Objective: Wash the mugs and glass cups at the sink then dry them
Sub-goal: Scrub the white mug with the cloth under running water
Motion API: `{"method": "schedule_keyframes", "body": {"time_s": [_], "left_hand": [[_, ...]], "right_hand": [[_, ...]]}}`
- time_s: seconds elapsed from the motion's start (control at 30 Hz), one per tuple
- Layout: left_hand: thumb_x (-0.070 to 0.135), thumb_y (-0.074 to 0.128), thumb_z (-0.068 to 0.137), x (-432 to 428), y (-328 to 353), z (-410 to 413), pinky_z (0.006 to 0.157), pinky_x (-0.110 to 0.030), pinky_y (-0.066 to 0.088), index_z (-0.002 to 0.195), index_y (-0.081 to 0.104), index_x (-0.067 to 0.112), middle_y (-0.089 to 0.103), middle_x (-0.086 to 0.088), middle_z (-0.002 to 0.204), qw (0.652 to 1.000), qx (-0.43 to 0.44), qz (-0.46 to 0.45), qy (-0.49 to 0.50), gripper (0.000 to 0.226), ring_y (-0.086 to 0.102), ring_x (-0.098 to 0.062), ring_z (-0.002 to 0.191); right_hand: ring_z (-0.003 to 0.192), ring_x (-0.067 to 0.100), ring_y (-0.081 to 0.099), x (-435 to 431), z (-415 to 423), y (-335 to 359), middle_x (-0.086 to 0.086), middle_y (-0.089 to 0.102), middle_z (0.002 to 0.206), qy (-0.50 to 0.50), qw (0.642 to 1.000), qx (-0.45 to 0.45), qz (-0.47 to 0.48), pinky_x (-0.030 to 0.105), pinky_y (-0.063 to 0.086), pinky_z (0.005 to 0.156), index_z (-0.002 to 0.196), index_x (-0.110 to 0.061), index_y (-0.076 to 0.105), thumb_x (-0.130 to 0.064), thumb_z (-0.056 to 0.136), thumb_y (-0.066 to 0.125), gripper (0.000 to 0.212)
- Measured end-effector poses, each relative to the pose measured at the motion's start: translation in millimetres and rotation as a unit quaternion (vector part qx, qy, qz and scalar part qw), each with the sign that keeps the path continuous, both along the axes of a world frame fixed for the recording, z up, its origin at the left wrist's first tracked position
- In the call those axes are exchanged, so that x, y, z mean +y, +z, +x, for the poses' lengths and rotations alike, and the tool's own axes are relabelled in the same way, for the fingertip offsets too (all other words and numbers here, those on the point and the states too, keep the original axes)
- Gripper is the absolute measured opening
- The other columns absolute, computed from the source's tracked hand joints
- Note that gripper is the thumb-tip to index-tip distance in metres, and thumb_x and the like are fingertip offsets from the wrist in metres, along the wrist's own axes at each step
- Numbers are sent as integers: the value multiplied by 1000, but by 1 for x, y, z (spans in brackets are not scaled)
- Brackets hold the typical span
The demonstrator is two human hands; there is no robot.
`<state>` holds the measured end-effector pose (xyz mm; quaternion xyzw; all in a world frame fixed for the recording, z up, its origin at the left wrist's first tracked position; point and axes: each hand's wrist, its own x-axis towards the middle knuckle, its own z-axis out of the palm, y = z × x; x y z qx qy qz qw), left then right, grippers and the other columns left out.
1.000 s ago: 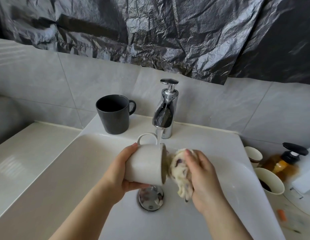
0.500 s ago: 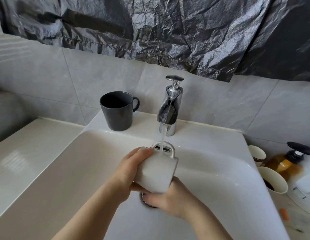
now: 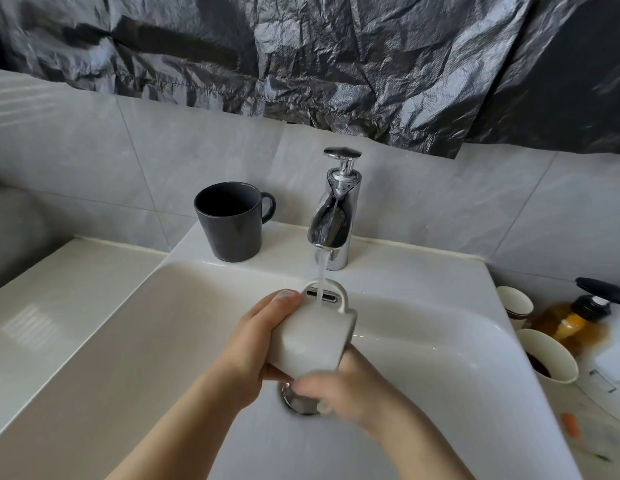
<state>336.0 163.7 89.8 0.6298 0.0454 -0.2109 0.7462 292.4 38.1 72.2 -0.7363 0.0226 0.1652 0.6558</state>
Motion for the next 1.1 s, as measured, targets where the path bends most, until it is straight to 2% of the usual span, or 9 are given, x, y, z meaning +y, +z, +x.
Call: {"method": "schedule_keyframes", "body": {"time_s": [0.13,0.27,0.4,0.5,0.6,0.67,0.83,0.97,1.1], "left_hand": [[49,61,58,-1,1,1,53,-35,53,91,71,27,70,-7,88,999,-26,-21,-3,41,65,-25,75],[39,71,64,1,-3,2,59,-39,54,97,70,22,67,-10,91,999,-31,-20,2,37,63,-27,81],[41,63,72,3,-2,0,63,-44,55,98,67,20,66,-8,89,999,-47,1,-13,34,62,-25,80],[44,62,64,1,-2,-2,54,-31,52,95,68,24,66,-9,88,996,-83,8,-19,37,61,-21,76],[53,67,55,-1,-3,-2,60,-36,53,101,68,29,68,-15,101,994,-107,-10,-14,51,65,-27,85],[52,68,54,-1,-4,0,61,-36,53,100,69,33,69,-12,104,993,-113,-22,-8,50,66,-27,88],[53,66,51,3,-6,1,56,-32,50,104,67,27,68,-8,99,994,-106,-12,-14,59,63,-21,85],[54,66,53,1,-8,0,64,-36,50,101,66,22,65,-15,94,993,-112,-22,-8,57,62,-25,84],[50,67,60,1,-10,1,68,-40,55,99,67,39,68,-8,105,994,-106,2,-32,41,66,-24,91]], "right_hand": [[91,31,66,-8,-2,14,21,67,109,-24,903,60,425,35,52,68,123,-4,53,-12,50,65,75],[101,23,65,-3,-2,1,13,67,113,2,995,-26,95,40,55,86,127,-13,50,-32,49,72,84],[91,10,61,1,-6,-8,1,63,102,5,964,-152,-218,36,55,81,110,-24,58,-31,64,66,47],[80,11,66,-3,-9,6,8,71,92,-15,997,-40,62,40,58,71,108,-15,62,-13,63,69,46],[93,30,67,-11,-6,13,19,70,104,-45,926,33,374,41,54,76,116,-6,61,-16,50,73,68],[98,30,66,-11,-7,16,21,68,108,-38,925,24,377,44,50,85,116,-4,62,-16,52,70,66],[69,12,56,0,-8,2,2,62,79,8,983,-83,-166,36,49,64,83,-21,59,-18,68,58,16],[78,14,69,-7,-6,13,12,72,95,2,989,-6,147,27,54,71,110,-11,60,-9,63,64,47],[108,38,62,-9,-2,12,26,65,112,-41,957,13,287,52,45,98,116,-2,61,-4,56,65,60]]}}
